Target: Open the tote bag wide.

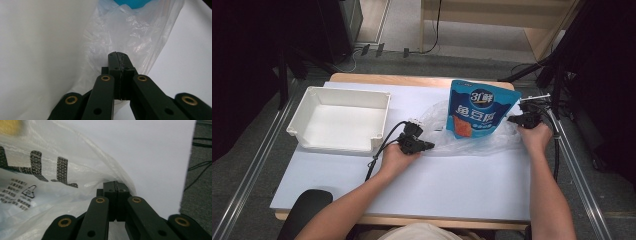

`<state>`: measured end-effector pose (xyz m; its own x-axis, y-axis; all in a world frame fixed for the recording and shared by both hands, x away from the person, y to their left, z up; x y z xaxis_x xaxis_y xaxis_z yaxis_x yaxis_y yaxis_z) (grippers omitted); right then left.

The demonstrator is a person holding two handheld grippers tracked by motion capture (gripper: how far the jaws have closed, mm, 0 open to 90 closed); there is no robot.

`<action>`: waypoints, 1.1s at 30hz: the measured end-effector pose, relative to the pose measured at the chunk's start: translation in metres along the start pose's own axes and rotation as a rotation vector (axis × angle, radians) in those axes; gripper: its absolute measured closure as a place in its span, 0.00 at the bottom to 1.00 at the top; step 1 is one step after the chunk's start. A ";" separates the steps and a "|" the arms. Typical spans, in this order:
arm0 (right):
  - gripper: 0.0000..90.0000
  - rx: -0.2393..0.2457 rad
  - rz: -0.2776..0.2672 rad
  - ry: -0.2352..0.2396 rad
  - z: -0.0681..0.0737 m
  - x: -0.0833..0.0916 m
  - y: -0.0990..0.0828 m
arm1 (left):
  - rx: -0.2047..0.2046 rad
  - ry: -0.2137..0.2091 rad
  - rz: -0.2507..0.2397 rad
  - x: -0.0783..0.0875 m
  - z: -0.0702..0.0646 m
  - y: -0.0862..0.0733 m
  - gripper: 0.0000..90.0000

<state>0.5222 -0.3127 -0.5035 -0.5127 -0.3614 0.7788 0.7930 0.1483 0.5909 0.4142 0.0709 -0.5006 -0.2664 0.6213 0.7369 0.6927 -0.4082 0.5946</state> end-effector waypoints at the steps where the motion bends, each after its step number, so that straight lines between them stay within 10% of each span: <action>1: 1.00 -0.010 0.000 0.000 -0.003 0.001 0.000 | 0.005 -0.002 0.000 0.000 0.000 -0.001 1.00; 17: 1.00 -0.014 0.015 -0.042 0.002 0.004 0.000 | -0.030 0.011 0.019 0.014 -0.004 -0.002 1.00; 33: 1.00 0.087 -0.100 0.111 0.054 0.069 0.003 | -0.117 -0.027 -0.057 0.055 -0.031 0.057 1.00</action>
Point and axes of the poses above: each handheld gripper's, and its own axes: x roughly backward along the jaws, y roughly out of its top, z roughly to its left, the point moved 4 cm from there along -x, roughly forward along the jaws, and after that the axes turned 4 degrees about y, right-handed, at the moved point
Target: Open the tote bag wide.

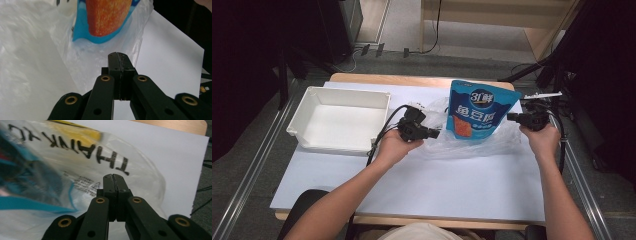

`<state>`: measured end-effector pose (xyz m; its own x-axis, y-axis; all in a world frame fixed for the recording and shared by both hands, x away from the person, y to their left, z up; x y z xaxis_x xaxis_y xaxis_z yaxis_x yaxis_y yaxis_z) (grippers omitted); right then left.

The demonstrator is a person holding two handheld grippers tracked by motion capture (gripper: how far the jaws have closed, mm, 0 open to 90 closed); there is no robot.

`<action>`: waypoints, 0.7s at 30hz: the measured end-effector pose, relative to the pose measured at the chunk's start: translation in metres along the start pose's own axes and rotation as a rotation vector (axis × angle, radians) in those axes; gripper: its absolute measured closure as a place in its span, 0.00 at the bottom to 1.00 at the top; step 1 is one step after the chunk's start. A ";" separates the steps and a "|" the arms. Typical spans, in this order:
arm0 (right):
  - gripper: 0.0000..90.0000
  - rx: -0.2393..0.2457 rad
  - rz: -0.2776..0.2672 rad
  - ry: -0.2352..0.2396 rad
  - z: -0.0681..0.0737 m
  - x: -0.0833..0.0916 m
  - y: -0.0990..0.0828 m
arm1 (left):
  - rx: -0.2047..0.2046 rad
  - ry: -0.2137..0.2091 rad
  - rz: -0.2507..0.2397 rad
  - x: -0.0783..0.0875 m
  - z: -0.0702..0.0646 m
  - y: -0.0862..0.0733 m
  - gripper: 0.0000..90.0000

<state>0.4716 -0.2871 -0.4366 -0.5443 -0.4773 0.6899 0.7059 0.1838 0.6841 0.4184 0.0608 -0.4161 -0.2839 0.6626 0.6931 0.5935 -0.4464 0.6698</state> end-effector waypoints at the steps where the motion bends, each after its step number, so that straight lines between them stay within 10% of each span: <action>1: 1.00 0.011 -0.001 0.008 0.005 0.002 -0.001 | 0.001 0.004 0.002 0.000 0.003 0.004 1.00; 21: 1.00 0.015 0.006 0.091 0.030 -0.001 -0.023 | 0.048 -0.028 0.055 -0.043 0.056 0.058 1.00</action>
Point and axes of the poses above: each handheld gripper's, and its own axes: x roughly backward along the jaws, y roughly out of its top, z roughly to its left, the point moved 4 cm from there along -x, roughly forward along the jaws, and after that the axes turned 4 degrees about y, right-handed, at the moved point
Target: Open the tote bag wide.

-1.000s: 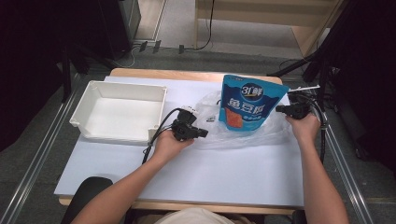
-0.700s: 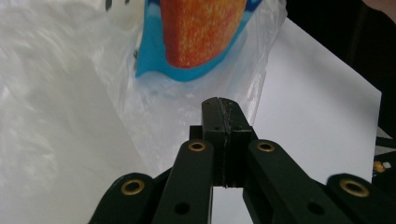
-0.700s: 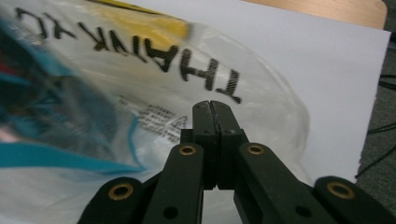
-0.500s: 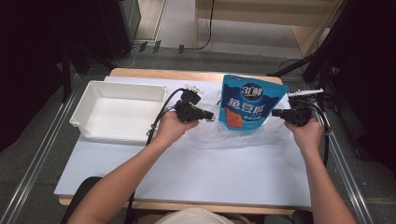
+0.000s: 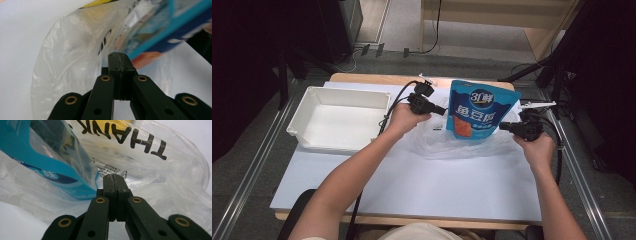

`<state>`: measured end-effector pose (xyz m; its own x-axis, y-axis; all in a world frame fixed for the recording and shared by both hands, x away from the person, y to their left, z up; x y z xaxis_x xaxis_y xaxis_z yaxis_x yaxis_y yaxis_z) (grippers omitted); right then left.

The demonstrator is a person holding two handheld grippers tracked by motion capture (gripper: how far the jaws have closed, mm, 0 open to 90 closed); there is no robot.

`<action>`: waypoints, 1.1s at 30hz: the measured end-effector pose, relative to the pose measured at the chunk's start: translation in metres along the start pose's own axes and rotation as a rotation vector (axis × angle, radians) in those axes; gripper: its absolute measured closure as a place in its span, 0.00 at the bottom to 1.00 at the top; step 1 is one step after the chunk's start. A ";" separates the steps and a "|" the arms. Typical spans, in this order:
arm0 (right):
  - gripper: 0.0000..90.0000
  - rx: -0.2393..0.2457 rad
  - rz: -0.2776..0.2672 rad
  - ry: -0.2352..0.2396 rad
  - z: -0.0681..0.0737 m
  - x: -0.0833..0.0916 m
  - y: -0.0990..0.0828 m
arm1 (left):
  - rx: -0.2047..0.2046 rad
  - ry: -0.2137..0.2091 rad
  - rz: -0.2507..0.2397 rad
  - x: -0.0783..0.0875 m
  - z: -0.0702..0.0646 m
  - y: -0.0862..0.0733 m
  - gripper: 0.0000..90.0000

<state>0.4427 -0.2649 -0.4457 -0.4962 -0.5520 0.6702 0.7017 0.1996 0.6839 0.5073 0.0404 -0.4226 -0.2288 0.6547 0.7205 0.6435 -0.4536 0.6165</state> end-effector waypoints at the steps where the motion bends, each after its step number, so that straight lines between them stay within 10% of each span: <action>1: 1.00 0.000 0.003 0.004 0.000 -0.001 -0.001 | 0.001 0.008 0.008 -0.004 0.003 0.000 1.00; 33: 1.00 -0.017 0.090 -0.022 -0.005 -0.027 -0.059 | 0.048 0.129 0.032 -0.063 0.045 -0.018 1.00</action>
Point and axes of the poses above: each handheld gripper's, and its own axes: x roughly backward along the jaws, y roughly out of its top, z roughly to its left, the point moved 4 cm from there along -x, roughly forward along the jaws, and after that the axes turned 4 degrees about y, right-handed, at the moved point
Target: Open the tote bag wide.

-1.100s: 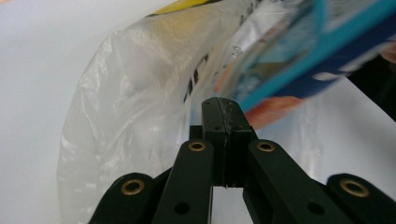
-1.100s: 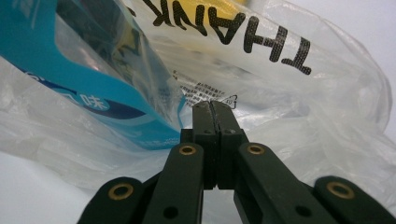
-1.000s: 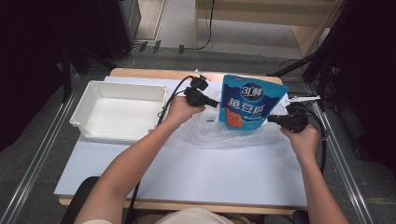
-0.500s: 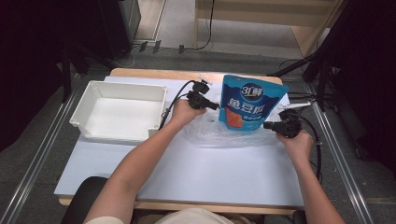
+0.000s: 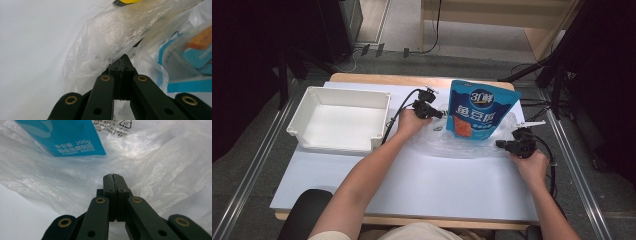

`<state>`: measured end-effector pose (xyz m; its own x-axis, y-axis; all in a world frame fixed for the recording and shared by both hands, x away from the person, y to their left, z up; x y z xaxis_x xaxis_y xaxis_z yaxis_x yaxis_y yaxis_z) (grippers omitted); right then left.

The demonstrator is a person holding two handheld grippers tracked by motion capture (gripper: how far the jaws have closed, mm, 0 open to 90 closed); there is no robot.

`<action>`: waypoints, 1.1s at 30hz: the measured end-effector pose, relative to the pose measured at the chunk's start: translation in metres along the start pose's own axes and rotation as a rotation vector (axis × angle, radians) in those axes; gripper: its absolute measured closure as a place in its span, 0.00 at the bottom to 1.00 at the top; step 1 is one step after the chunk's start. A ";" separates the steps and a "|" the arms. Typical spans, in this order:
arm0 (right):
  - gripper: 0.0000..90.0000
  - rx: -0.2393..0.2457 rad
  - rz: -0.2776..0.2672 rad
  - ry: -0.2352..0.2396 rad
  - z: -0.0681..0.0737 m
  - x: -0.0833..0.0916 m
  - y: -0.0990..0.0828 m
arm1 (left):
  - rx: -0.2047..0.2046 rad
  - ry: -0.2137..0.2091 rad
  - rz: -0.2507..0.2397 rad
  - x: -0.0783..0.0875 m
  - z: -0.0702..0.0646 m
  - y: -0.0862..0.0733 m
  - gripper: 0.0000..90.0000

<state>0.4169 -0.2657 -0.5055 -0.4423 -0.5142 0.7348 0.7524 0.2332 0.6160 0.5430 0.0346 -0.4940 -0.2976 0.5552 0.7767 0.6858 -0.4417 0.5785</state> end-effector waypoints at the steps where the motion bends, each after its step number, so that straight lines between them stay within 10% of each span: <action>1: 1.00 0.001 -0.004 -0.002 0.001 0.001 -0.002 | -0.007 0.010 0.004 -0.001 0.000 -0.001 1.00; 33: 1.00 0.096 0.020 0.085 0.034 0.030 -0.053 | 0.029 0.077 -0.028 0.000 0.013 0.004 1.00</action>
<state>0.3470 -0.2656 -0.5069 -0.3812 -0.5759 0.7232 0.7086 0.3204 0.6286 0.5541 0.0425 -0.4947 -0.3662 0.5109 0.7777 0.6952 -0.4054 0.5936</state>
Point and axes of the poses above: each handheld gripper's, and its own axes: x roughly backward along the jaws, y roughly out of its top, z roughly to its left, the point moved 4 cm from there along -x, roughly forward along the jaws, and after that the axes turned 4 degrees about y, right-handed, at the moved point
